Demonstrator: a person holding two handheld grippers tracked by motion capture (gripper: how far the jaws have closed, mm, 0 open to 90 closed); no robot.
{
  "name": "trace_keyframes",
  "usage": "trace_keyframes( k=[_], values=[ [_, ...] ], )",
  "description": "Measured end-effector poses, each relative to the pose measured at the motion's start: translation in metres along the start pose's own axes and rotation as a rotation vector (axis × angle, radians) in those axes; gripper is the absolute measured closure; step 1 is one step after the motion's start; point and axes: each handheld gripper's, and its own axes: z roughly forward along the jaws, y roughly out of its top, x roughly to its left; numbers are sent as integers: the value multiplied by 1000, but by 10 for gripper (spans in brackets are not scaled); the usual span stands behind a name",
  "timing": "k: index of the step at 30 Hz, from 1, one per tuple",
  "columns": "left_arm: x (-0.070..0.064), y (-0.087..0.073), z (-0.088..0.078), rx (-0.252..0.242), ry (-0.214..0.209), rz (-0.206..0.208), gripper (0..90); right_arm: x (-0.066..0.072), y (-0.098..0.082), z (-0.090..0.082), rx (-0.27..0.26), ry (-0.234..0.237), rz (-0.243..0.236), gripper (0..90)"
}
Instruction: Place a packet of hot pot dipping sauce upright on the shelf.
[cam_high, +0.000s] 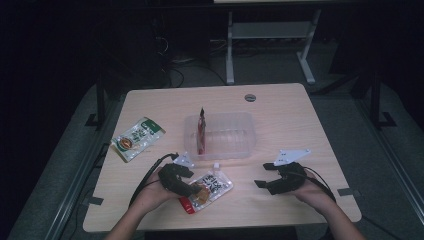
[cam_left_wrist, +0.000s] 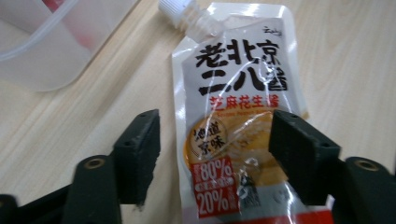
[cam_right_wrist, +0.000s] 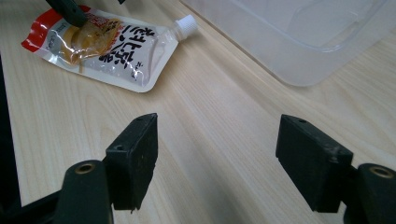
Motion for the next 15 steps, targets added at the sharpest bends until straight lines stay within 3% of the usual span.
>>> trace_keyframes(
  k=[1,5,9,10,15],
  values=[
    [0,0,1,11,6,19,321,0,0,0,0,-1,-1,291],
    [-3,1,8,14,10,11,317,0,-1,0,-2,-1,-8,292],
    [0,3,6,14,31,29,521,-1,-1,0,-3,-2,-14,292],
    [0,2,8,3,20,0,548,-1,-1,0,-3,-2,-14,292],
    [-1,4,11,5,9,22,731,0,0,0,-3,-3,-14,292]
  ],
)
